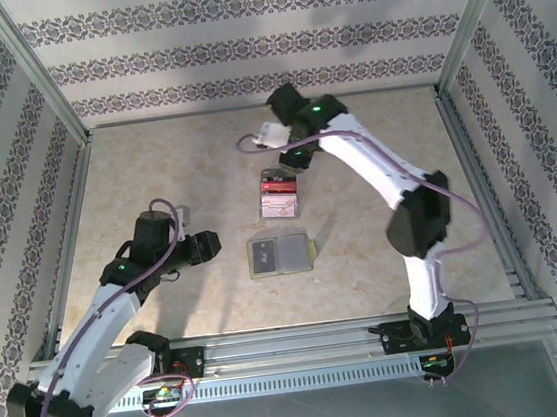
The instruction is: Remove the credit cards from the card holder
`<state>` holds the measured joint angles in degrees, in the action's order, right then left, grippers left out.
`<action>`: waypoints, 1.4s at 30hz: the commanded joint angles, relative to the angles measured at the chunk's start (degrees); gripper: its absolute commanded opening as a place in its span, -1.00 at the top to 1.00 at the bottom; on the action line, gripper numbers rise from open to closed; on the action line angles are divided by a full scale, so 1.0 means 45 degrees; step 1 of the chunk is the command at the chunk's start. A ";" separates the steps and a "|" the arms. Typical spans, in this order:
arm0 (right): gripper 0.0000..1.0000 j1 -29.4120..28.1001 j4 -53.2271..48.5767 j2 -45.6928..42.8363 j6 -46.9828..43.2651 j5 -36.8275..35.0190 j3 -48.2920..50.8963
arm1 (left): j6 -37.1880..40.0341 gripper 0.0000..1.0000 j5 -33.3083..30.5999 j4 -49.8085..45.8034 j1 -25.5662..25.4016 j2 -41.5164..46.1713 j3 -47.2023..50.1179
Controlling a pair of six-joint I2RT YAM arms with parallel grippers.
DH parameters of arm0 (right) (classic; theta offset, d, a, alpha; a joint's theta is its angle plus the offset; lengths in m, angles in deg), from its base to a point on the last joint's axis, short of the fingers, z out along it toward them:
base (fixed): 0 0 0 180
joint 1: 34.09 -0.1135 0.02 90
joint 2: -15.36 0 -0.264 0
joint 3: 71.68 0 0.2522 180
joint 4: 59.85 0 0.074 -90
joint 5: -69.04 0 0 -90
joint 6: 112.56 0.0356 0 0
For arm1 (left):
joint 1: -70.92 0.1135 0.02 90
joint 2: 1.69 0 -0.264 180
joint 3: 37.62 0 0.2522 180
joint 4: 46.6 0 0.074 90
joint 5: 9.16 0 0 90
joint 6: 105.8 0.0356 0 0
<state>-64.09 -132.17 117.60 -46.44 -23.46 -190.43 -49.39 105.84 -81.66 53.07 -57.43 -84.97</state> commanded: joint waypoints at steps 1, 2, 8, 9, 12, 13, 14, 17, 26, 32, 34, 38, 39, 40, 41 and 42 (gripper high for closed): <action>-0.01 0.0573 0.2577 -0.2619 0.3793 0.1402 0.3529 | -0.1362 -0.08 0.1459 0.2269 -0.0715 -0.0968 0.0373; -0.10 0.0831 0.3404 -0.3498 0.4546 0.2007 0.4809 | -0.1511 -0.06 0.1419 0.2598 -0.1003 -0.1397 0.0381; -0.26 0.2436 0.6147 -0.6868 0.7964 0.4529 1.0103 | -0.1827 -0.04 0.1104 0.3650 -0.1987 -0.3616 -0.0009; -0.26 0.2577 0.6243 -0.7145 0.8192 0.4615 1.0598 | -0.1881 -0.04 0.1142 0.3850 -0.2105 -0.3957 -0.0074; -0.26 0.2859 0.6220 -0.7878 0.8524 0.4301 1.1842 | -0.1932 0.04 0.1111 0.4189 -0.2427 -0.5062 -0.0437; -0.26 0.2942 0.6242 -0.8112 0.8567 0.4197 1.2202 | -0.1917 0.10 0.1043 0.4206 -0.2510 -0.5410 -0.0579; -0.27 0.3025 0.6220 -0.8320 0.8568 0.4142 1.2454 | -0.1878 0.14 0.1025 0.4250 -0.2589 -0.5663 -0.0692; -0.27 0.3223 0.6150 -0.8737 0.8588 0.4099 1.2911 | -0.1757 0.24 0.0863 0.4264 -0.2688 -0.6210 -0.0903; -0.27 0.3366 0.5905 -0.8736 0.8510 0.4130 1.3255 | -0.1561 0.36 0.0989 0.4578 -0.2725 -0.7188 -0.1072; -0.27 0.3385 0.5886 -0.8561 0.8492 0.4236 1.3234 | -0.1513 0.42 0.1246 0.4933 -0.2765 -0.7781 -0.1093; -0.27 0.3375 0.5886 -0.8454 0.8457 0.4304 1.3282 | -0.1560 0.45 0.1376 0.5236 -0.2825 -0.7820 -0.1055; -0.27 0.3385 0.6257 -0.7839 0.8608 0.5147 1.3589 | -0.1570 0.50 0.1371 0.5490 -0.2946 -0.7690 -0.1090; -0.27 0.3385 0.6341 -0.7564 0.8708 0.5525 1.3633 | -0.1568 0.51 0.1361 0.5495 -0.2963 -0.7681 -0.1132; -0.26 0.3354 0.6479 -0.7206 0.8940 0.5957 1.3685 | -0.1563 0.51 0.1383 0.5490 -0.2975 -0.7700 -0.1167; -0.23 0.3298 0.6744 -0.6844 0.9237 0.6414 1.3801 | -0.1561 0.52 0.1419 0.5487 -0.3007 -0.7727 -0.1224; -0.20 0.3208 0.7007 -0.6551 0.9522 0.6704 1.3917 | -0.1560 0.53 0.1421 0.5483 -0.3036 -0.7748 -0.1266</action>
<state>-49.60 -103.45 85.44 -7.12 0.54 -129.54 -56.84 111.04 -59.21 40.44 -91.77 -89.14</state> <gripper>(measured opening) 0.607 0.239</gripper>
